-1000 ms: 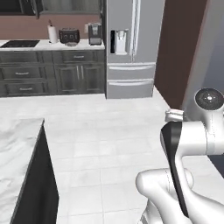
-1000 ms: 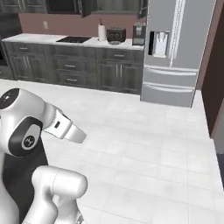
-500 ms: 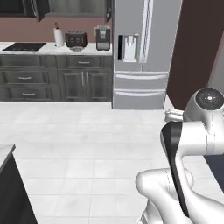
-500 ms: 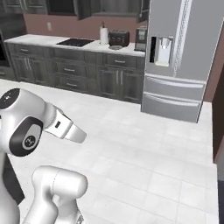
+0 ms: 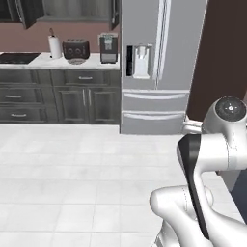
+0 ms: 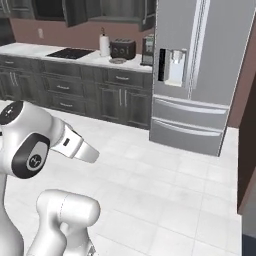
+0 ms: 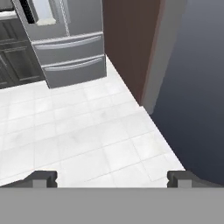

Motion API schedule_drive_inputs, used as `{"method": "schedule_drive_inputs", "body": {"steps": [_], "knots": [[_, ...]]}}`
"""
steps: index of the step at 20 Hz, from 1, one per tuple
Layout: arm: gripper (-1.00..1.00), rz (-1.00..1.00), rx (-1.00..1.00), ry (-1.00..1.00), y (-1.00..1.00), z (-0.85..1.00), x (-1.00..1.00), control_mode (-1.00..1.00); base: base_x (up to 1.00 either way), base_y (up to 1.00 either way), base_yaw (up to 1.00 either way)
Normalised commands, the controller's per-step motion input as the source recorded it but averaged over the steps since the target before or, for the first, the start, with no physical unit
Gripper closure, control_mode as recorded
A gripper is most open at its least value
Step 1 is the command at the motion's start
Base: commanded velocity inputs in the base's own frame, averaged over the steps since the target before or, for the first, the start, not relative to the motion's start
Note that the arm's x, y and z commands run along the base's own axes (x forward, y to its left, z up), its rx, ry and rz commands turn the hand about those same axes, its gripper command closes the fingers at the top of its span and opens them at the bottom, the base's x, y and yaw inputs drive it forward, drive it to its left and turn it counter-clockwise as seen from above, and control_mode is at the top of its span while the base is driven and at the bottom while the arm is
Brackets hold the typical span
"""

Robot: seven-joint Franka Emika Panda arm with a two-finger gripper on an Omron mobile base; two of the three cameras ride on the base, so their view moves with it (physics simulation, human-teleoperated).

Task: Move the hot dog bun to the plate on the dining table and place the condiment next to that plate. Then navigate to the fridge and take the sausage and place it on the plate as well.

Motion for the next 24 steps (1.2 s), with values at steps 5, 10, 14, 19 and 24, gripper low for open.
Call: {"method": "schedule_drive_inputs", "body": {"steps": [5, 10, 14, 19, 24], "knots": [[-1.0, 0.0, 0.0, 0.0, 0.0, 0.0, 0.0, 1.0, 0.83, -0.33, -0.11], [-1.0, 0.0, 0.0, 0.0, 0.0, 0.0, 0.0, 1.0, 0.74, -0.3, -0.2], [-1.0, 0.0, 0.0, 0.0, 0.0, 0.0, 0.0, 1.0, 0.66, -0.28, -0.22], [-1.0, 0.0, 0.0, 0.0, 0.0, 0.0, 0.0, 1.0, 0.49, -0.11, -0.25], [-1.0, 0.0, 0.0, 0.0, 0.0, 0.0, 0.0, 1.0, 0.17, -0.09, -0.12]]}}
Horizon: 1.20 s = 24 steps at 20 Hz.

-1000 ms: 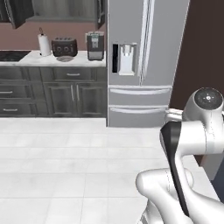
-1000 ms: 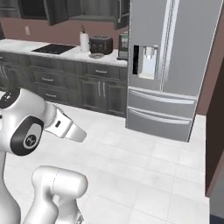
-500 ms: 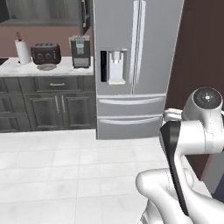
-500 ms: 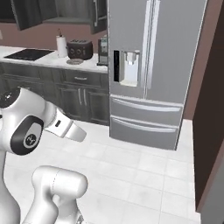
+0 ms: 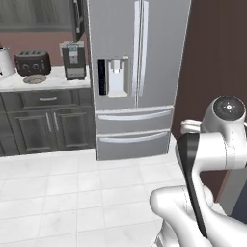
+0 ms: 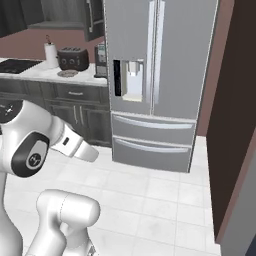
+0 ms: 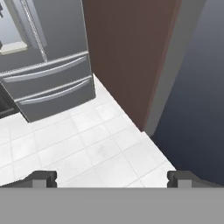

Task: Move the hot dog bun to the plate on the dining table and place the condiment next to that plate. Then navigate to the fridge and take the sausage and place it on the plate as well.

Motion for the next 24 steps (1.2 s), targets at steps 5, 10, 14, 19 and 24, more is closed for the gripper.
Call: {"method": "schedule_drive_inputs", "body": {"steps": [5, 10, 14, 19, 24], "knots": [[-1.0, 0.0, 0.0, 0.0, 0.0, 0.0, 0.0, 1.0, 0.76, -0.18, -0.02], [-1.0, 0.0, 0.0, 0.0, 0.0, 0.0, 0.0, 1.0, 0.9, -0.22, 0.03], [-1.0, 0.0, 0.0, 0.0, 0.0, 0.0, 0.0, 1.0, 0.59, -0.51, 0.11], [-1.0, 0.0, 0.0, 0.0, 0.0, 0.0, 0.0, 1.0, 0.44, -0.52, 0.08], [-1.0, 0.0, 0.0, 0.0, 0.0, 0.0, 0.0, 1.0, 0.56, -0.39, 0.04]]}}
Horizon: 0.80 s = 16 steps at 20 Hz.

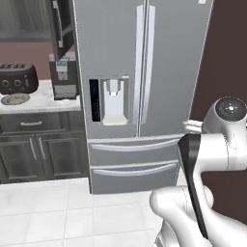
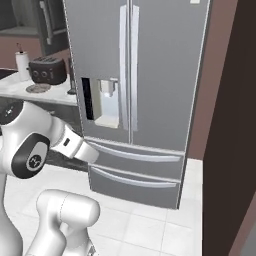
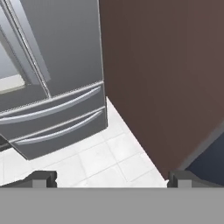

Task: Move the hot dog bun to the plate on the dining table and place the condiment next to that plate. Then navigate to the fridge and take the sausage and place it on the plate as well.

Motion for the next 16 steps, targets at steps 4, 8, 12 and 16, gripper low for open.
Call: {"method": "schedule_drive_inputs", "body": {"steps": [4, 8, 12, 16], "knots": [[-1.0, 0.0, 0.0, 0.0, 0.0, 0.0, 0.0, 1.0, 0.69, -0.34, 0.0], [-1.0, 0.0, 0.0, 0.0, 0.0, 0.0, 0.0, 1.0, 0.66, -0.26, 0.0], [-1.0, 0.0, 0.0, 0.0, 0.0, 0.0, 0.0, 1.0, 0.57, -0.21, 0.0], [-1.0, 0.0, 0.0, 0.0, 0.0, 0.0, 0.0, 1.0, 0.52, -0.19, 0.0]]}}
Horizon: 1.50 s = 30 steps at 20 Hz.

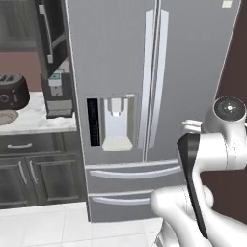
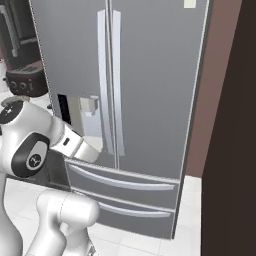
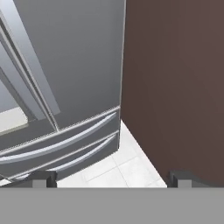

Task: Move the hot dog bun to the plate on the dining table and place the condiment next to that plate. Then navigate to the fridge and take the sausage and place it on the plate as well.

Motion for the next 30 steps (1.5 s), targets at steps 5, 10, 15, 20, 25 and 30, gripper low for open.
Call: {"method": "schedule_drive_inputs", "body": {"steps": [5, 10, 15, 20, 25, 30], "knots": [[-1.0, 0.0, 0.0, 0.0, 0.0, 0.0, 0.0, 1.0, 0.38, -0.18, 0.0], [-1.0, 0.0, 0.0, 0.0, 0.0, 0.0, 0.0, 1.0, 0.0, -0.01, -0.03], [-1.0, 0.0, 0.0, 0.0, 0.0, 0.0, 0.0, 1.0, -0.06, 0.0, -0.06], [-1.0, 0.0, 0.0, 0.0, 0.0, 0.0, 0.0, 1.0, -0.05, 0.01, -0.04], [-1.0, 0.0, 0.0, 0.0, 0.0, 0.0, 0.0, 1.0, -0.06, 0.1, 0.0], [-1.0, 0.0, 0.0, 0.0, 0.0, 0.0, 0.0, 1.0, -0.15, 0.18, 0.0]]}}
